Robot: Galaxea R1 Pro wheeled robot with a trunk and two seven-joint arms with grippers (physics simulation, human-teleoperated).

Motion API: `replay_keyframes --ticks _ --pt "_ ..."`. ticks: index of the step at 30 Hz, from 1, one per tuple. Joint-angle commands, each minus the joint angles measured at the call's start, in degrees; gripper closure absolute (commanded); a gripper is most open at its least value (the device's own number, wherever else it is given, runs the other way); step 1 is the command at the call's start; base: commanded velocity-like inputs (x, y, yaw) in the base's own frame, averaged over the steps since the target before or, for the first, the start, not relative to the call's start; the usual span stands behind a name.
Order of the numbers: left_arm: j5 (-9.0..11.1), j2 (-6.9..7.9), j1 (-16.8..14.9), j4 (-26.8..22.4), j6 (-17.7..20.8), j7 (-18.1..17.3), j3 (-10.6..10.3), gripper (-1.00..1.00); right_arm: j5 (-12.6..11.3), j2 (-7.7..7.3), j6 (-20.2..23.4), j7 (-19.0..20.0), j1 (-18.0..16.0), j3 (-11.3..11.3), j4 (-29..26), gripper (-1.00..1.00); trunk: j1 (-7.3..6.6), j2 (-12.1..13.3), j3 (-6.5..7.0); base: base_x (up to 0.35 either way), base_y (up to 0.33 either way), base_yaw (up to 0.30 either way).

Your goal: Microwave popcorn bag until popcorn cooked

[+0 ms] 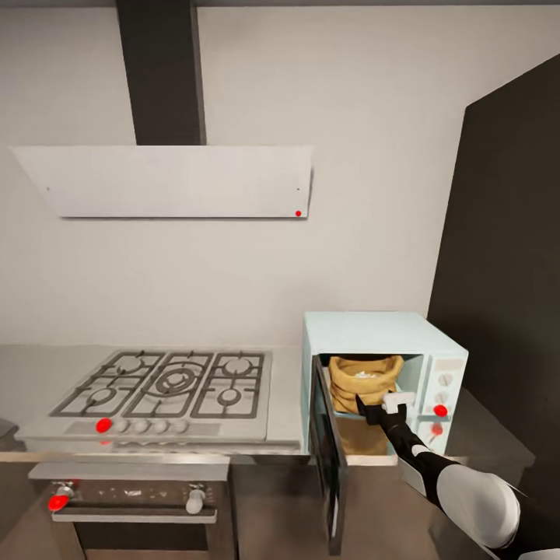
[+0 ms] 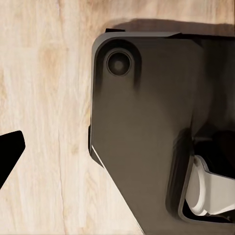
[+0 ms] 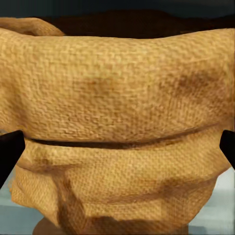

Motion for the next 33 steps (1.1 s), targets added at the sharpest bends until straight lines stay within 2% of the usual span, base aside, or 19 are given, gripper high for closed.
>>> replay_keyframes --ticks 1,33 --pt "0.0 -0.02 0.0 -0.1 0.1 0.1 0.3 -1.0 -0.3 -0.08 -0.2 0.5 0.0 -0.4 0.2 -1.0 0.03 0.0 -0.02 0.034 -0.034 0.0" --pt "0.0 0.05 0.0 -0.1 0.1 0.1 0.4 -1.0 -0.3 -0.09 -0.3 0.5 0.0 -0.3 0.1 -1.0 0.03 0.0 -0.02 0.093 -0.001 0.0"
